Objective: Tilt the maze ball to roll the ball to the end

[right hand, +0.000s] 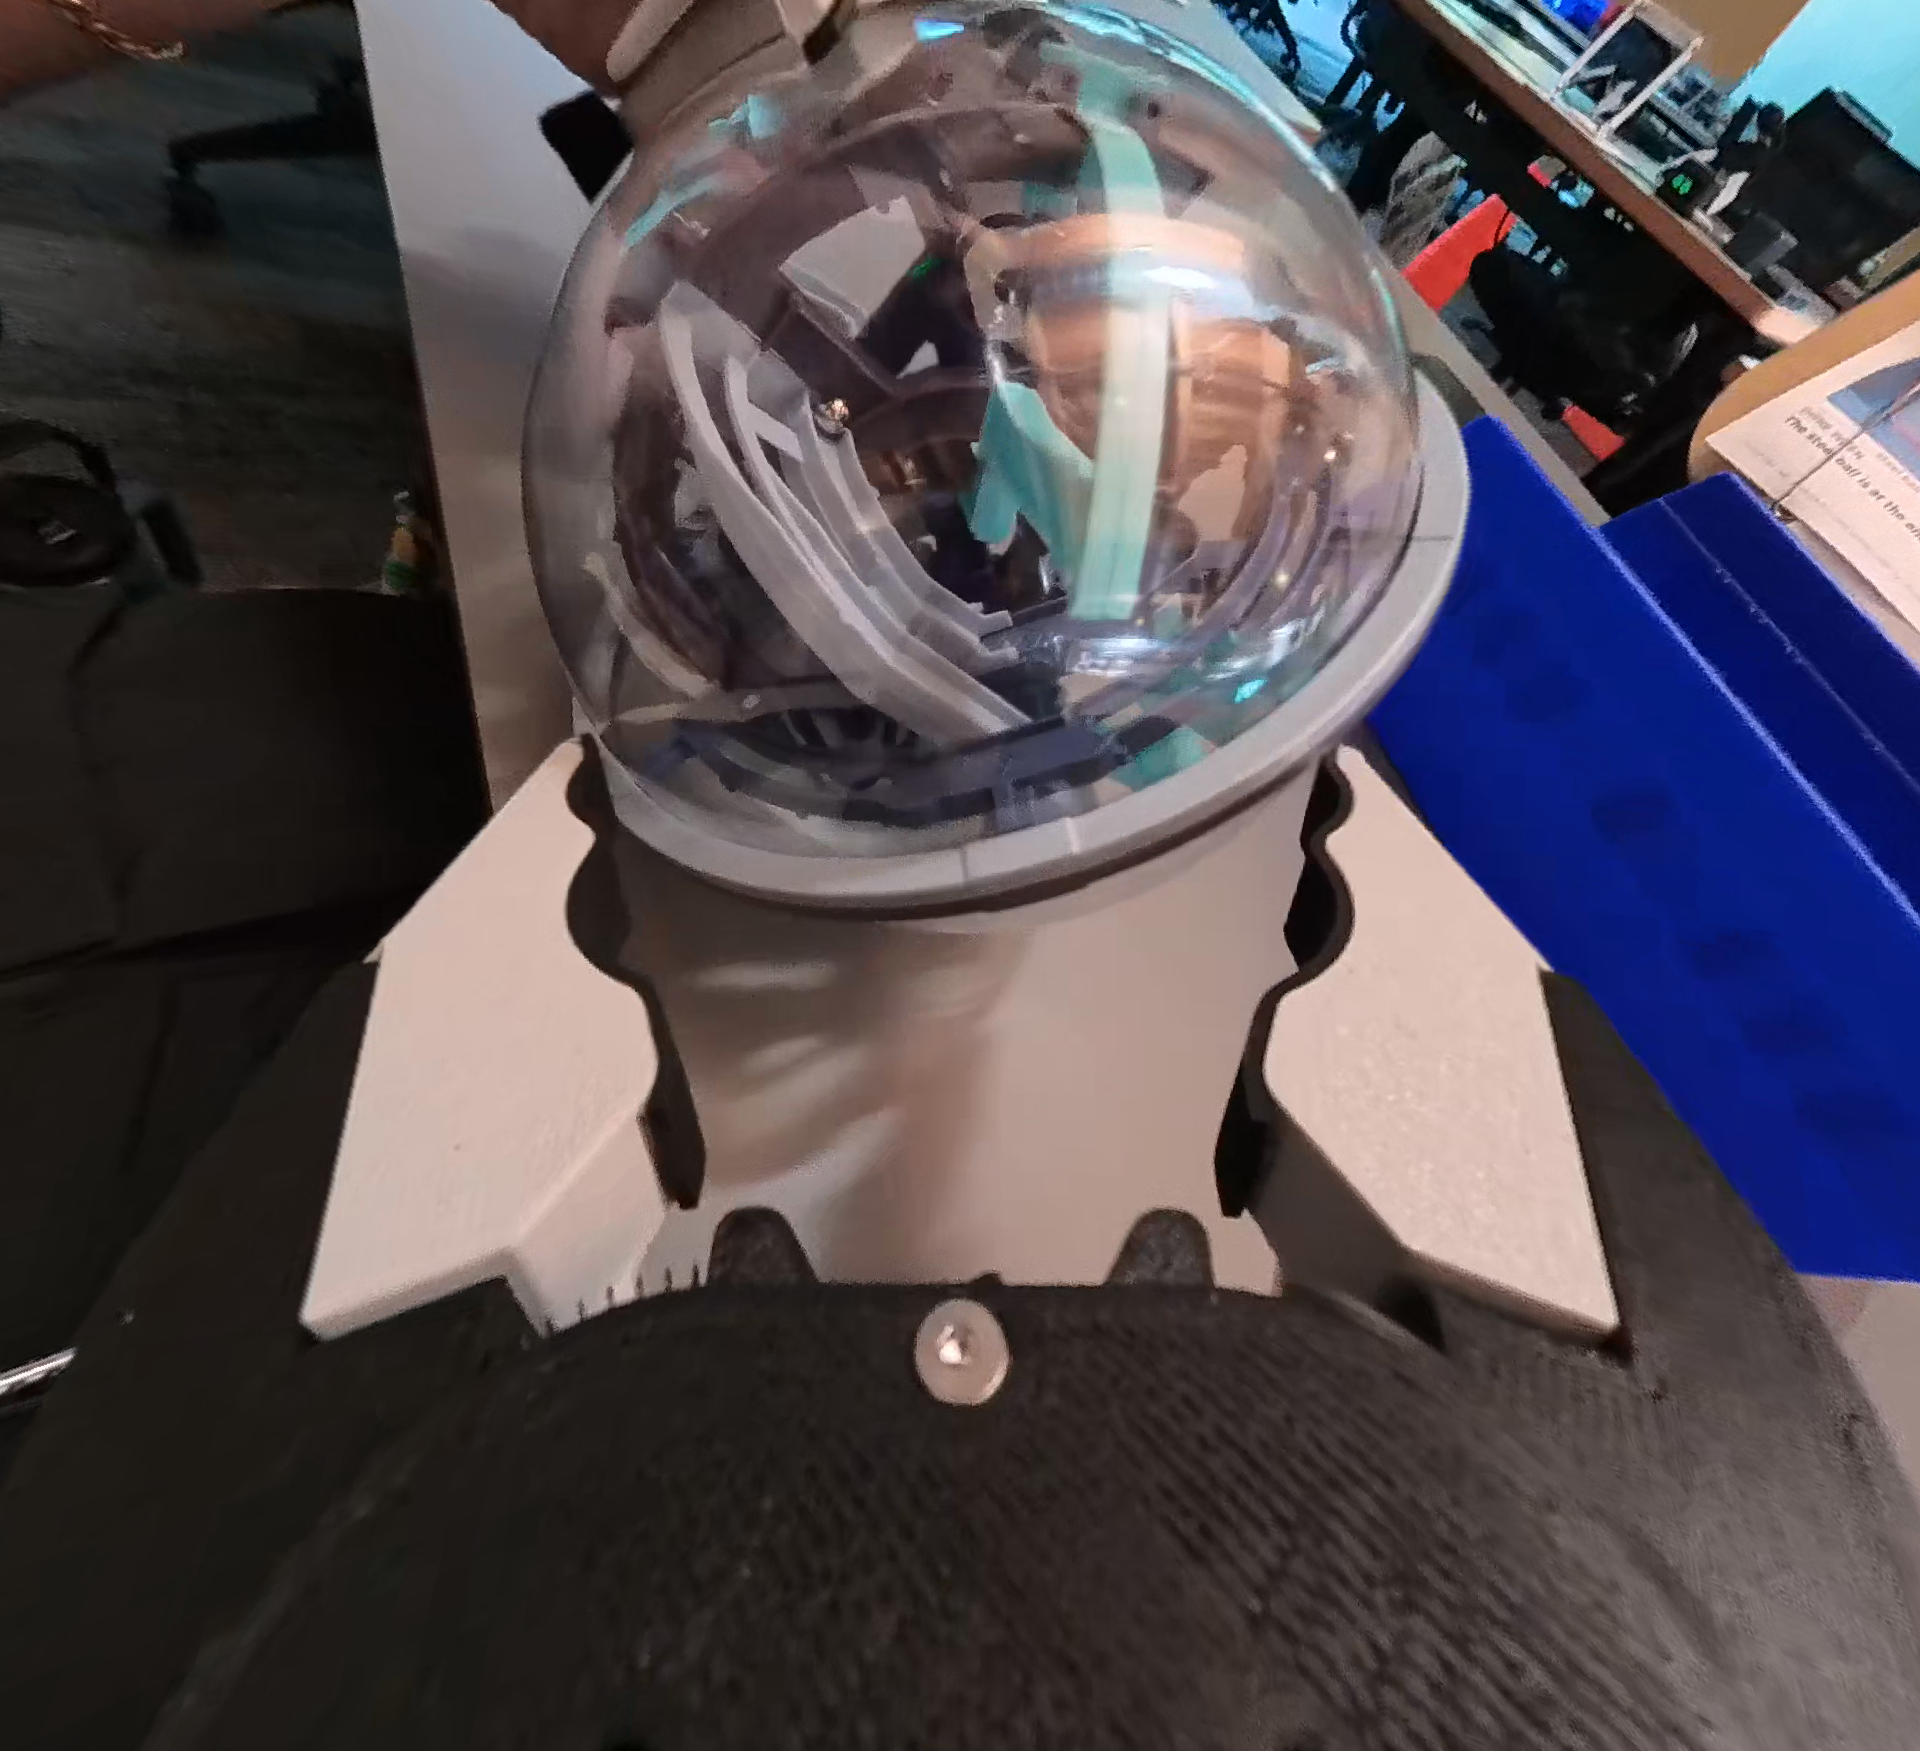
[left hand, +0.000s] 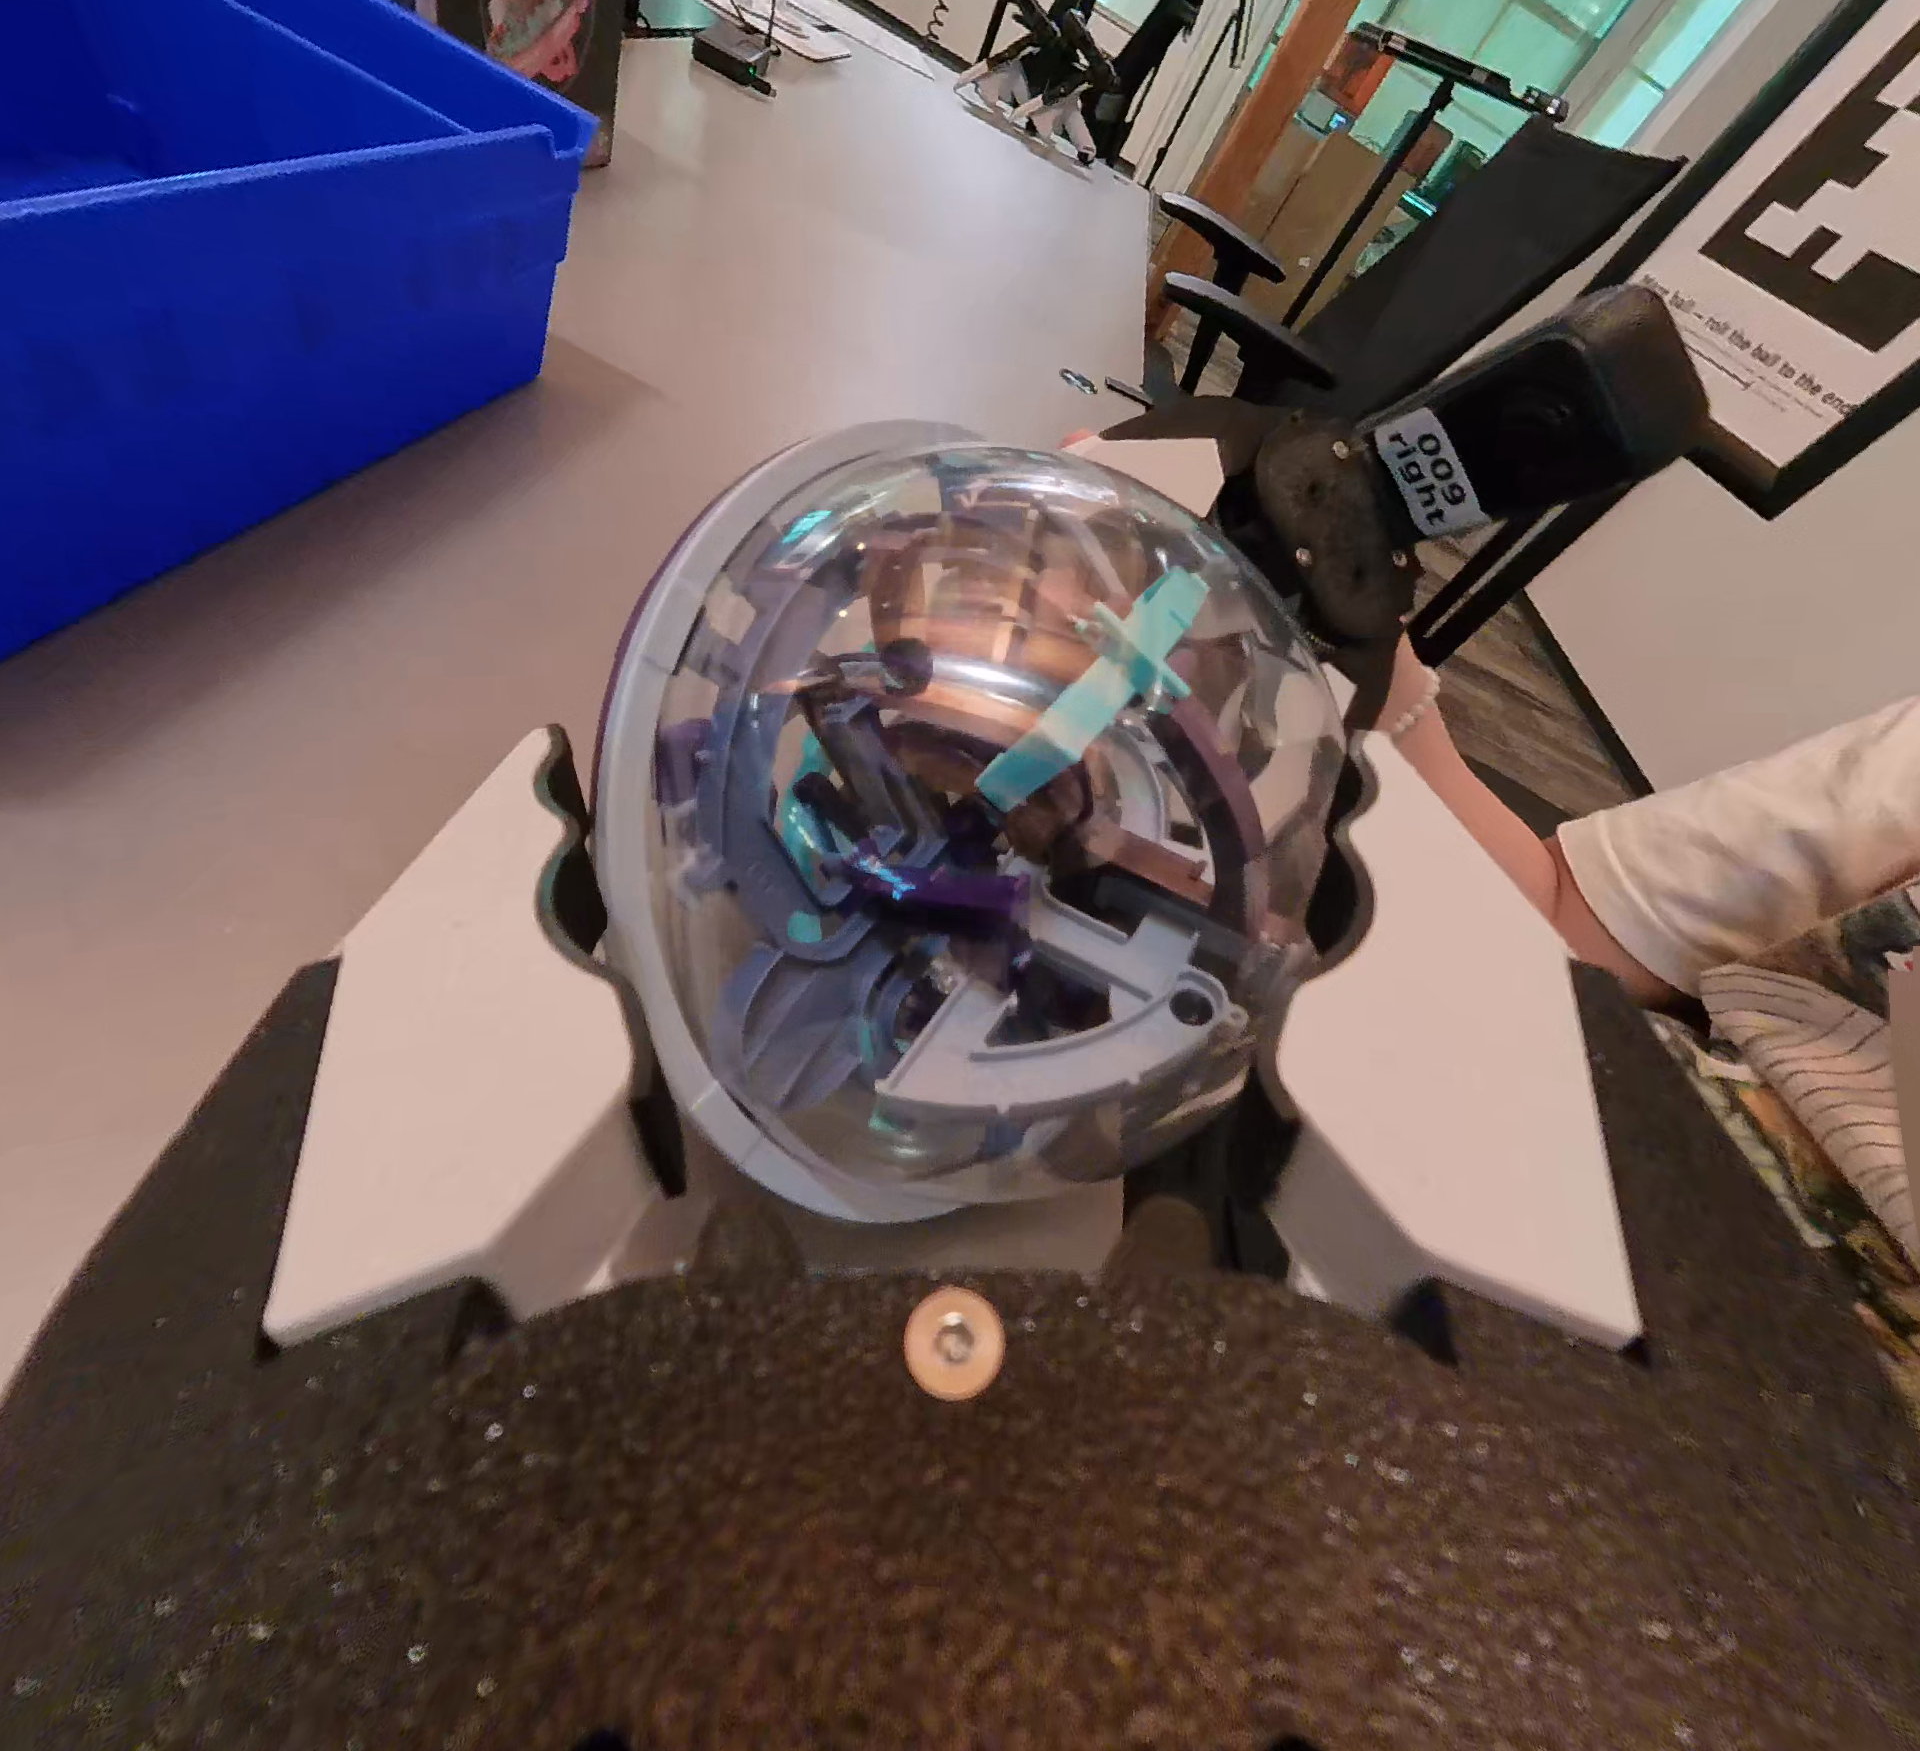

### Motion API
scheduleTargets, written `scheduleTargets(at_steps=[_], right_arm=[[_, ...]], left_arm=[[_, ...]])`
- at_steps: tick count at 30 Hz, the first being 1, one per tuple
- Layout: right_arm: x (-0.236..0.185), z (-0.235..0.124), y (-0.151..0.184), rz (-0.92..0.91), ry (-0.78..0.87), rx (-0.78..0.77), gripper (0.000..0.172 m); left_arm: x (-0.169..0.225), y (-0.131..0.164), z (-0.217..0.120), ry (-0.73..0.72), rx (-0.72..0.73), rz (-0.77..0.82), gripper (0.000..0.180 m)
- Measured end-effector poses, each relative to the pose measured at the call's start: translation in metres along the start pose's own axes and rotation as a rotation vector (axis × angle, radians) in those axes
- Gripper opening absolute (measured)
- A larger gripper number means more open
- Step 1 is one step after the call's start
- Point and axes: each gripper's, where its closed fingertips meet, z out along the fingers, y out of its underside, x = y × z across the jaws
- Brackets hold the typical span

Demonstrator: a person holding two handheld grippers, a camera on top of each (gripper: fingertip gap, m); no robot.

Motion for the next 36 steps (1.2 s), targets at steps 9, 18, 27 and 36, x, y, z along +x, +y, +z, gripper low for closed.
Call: scheduleTargets(at_steps=[9, 18, 27, 36], right_arm=[[0.003, 0.012, -0.031, -0.053, 0.059, 0.175, 0.157], [0.003, 0.014, -0.008, -0.002, 0.064, -0.043, 0.140], [-0.004, 0.016, -0.007, -0.061, 0.021, 0.006, 0.130], [-0.003, 0.023, -0.036, -0.011, 0.031, 0.205, 0.135]], left_arm=[[0.004, 0.000, 0.003, 0.013, 0.012, 0.033, 0.136], [-0.008, 0.002, 0.000, -0.091, -0.031, -0.112, 0.140], [-0.013, -0.008, -0.011, -0.106, 0.022, -0.123, 0.135], [-0.018, -0.010, -0.010, -0.112, 0.050, -0.153, 0.135]])
